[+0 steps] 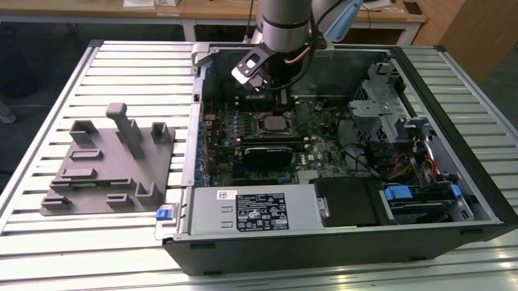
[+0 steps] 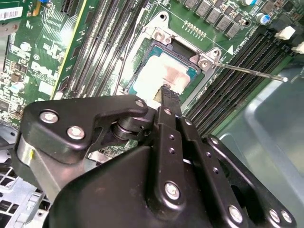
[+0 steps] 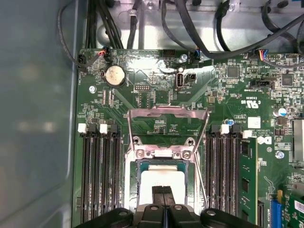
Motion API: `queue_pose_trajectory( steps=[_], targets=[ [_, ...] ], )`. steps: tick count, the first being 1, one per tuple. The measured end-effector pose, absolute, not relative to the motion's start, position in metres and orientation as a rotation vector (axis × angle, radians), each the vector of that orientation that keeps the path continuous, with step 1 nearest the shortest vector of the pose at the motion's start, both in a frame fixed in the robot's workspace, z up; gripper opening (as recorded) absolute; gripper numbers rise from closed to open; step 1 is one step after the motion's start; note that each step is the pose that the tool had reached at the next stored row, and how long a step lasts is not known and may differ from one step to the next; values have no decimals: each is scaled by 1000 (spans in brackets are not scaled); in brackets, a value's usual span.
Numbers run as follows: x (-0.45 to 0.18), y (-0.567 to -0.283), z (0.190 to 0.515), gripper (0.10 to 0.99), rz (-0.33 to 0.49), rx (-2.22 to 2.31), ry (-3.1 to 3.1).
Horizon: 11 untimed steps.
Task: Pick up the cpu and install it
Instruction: 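Close the cpu cover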
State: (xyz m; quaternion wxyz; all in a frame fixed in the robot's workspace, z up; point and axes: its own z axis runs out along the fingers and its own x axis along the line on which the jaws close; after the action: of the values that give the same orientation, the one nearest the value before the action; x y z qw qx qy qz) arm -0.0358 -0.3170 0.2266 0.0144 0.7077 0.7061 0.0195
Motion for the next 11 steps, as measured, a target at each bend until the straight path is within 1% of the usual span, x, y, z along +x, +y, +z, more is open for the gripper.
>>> queue_pose_trajectory(
  steps=[11],
  targets=[
    [-36,-317,241,106,57,2205,2200]
  ],
)
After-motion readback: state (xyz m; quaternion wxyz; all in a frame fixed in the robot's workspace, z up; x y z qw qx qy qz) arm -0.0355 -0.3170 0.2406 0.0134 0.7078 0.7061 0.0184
